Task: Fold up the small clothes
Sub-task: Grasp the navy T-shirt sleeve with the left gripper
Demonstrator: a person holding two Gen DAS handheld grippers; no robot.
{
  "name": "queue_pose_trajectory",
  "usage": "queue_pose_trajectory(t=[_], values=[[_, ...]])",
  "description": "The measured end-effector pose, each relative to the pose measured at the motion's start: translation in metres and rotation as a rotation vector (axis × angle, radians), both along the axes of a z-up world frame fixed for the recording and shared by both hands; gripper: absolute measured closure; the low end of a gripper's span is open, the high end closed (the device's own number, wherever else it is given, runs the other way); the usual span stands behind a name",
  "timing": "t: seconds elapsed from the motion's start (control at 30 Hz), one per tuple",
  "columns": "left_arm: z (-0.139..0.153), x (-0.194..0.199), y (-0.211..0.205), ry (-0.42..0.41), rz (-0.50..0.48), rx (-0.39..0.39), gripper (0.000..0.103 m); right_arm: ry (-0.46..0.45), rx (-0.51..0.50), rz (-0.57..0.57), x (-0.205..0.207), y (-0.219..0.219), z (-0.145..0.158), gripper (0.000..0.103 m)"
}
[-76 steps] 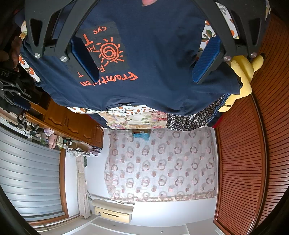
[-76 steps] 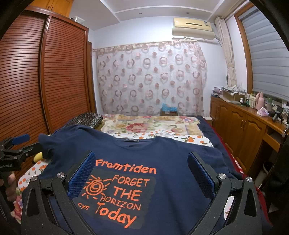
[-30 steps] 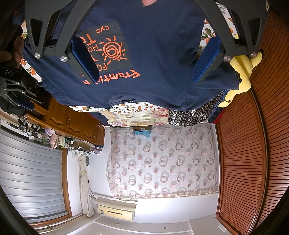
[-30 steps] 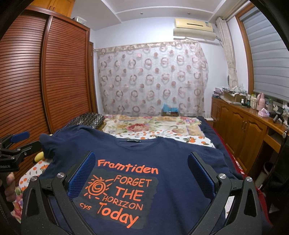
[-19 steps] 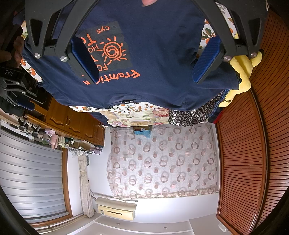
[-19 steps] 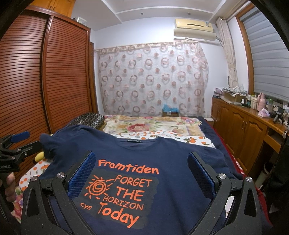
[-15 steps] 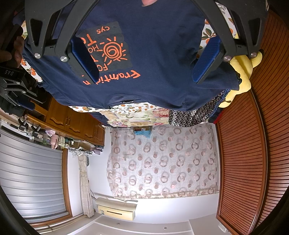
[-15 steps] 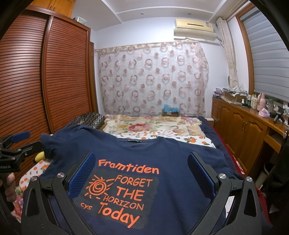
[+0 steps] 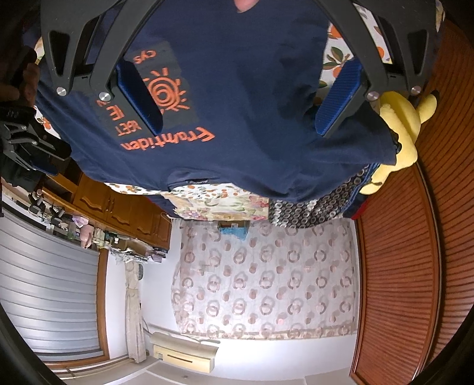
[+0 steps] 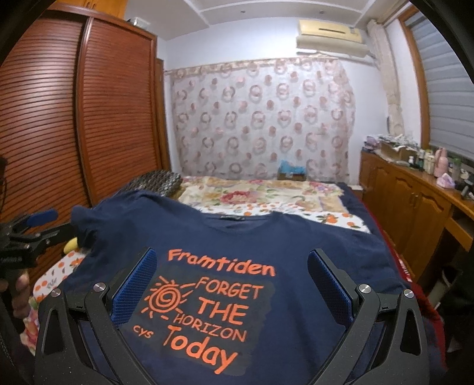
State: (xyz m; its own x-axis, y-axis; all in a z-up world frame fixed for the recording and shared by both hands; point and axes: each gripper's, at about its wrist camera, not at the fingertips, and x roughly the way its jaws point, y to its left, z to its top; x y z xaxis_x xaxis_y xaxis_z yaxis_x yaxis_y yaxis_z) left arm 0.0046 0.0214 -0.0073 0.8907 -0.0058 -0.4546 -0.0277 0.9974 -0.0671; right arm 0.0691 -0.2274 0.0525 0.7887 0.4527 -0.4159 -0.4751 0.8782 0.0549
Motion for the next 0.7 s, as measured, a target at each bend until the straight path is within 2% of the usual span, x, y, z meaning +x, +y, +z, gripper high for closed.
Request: queue_pose_trajectory(t=[0.33,0.7], values=[[-0.022,0.029,0.065,0.104,0.033,0.010,0.000,0.059,-0.063,0.120,0.029,0.024,-0.023,0.000],[-0.013,0.061,0.117,0.158,0.034,0.004,0.002,0.138,-0.104,0.210,0.054,0.047,-0.036,0.000]])
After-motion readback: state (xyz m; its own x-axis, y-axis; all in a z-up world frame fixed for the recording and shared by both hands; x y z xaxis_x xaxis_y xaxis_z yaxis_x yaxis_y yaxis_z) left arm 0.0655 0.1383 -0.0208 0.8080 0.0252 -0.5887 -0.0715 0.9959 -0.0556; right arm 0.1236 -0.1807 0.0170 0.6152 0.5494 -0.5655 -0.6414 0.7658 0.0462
